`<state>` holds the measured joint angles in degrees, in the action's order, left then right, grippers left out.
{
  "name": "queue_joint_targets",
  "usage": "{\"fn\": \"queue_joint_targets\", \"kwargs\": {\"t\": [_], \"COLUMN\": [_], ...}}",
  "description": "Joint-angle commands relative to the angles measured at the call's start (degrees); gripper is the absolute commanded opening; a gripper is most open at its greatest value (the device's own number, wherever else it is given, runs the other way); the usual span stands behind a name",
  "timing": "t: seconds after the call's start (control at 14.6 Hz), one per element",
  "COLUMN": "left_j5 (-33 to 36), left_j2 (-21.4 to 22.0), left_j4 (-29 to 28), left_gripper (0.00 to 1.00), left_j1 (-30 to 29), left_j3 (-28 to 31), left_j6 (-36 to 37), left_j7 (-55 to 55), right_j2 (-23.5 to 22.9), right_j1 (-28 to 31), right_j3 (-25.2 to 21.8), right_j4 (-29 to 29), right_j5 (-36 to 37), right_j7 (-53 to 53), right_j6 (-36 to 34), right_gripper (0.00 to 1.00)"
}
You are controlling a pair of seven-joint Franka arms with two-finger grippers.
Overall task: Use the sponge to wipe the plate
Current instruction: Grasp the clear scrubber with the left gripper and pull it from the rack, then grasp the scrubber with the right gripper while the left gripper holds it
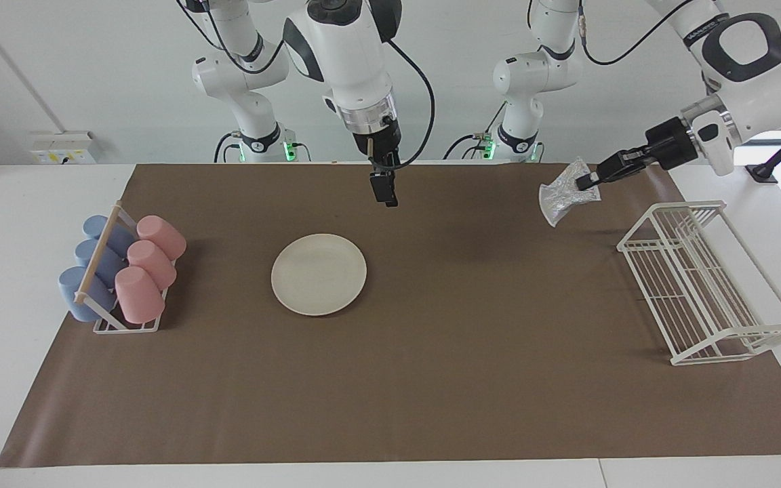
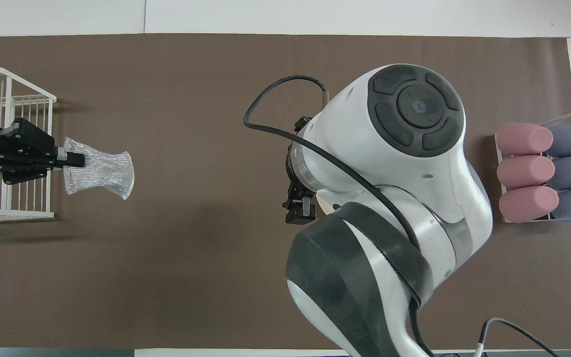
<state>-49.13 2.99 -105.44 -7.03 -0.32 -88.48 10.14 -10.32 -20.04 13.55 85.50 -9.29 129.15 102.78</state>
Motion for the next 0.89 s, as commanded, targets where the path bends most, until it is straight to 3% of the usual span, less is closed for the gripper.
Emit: {"fn": "queue_joint_targets", "kwargs": {"t": [0.0, 0.21, 0.48, 0.62, 0.82], "left_j5": [-9.29, -17.2, -26.88, -31.09, -36.38], "left_j2": [6.67, 6.15, 6.67, 6.24, 5.97], "left_j4": [-13.54, -18.2, -25.23, -26.21, -27.18], "left_gripper": [0.0, 0.0, 0.0, 0.0, 0.0], "left_j1": [2.8, 4.3, 7.55, 9.21, 13.43], "left_j3": [0.14, 0.06, 0.06, 0.06, 0.06], "left_j6": [-6.17, -6.53, -6.53, -6.53, -10.55], "left_j7": [-5.46, -17.83, -25.76, -28.32, -28.86], "right_j2": [3.1, 3.37, 4.34, 6.0, 5.57], "right_j1": [1.14, 0.53, 0.44, -0.96, -0.96], "right_j3": [0.16, 0.16, 0.16, 0.16, 0.16], "right_j4": [3.79, 4.94, 6.78, 10.37, 10.57], "right_j5": [0.76, 0.85, 0.85, 0.76, 0.41], "right_j7": [-0.75, -1.09, -4.95, -5.05, -4.79], "right_j6": [0.48, 5.31, 4.62, 6.97, 9.98], "right_gripper": [1.0, 1.0, 1.0, 1.0, 1.0]}}
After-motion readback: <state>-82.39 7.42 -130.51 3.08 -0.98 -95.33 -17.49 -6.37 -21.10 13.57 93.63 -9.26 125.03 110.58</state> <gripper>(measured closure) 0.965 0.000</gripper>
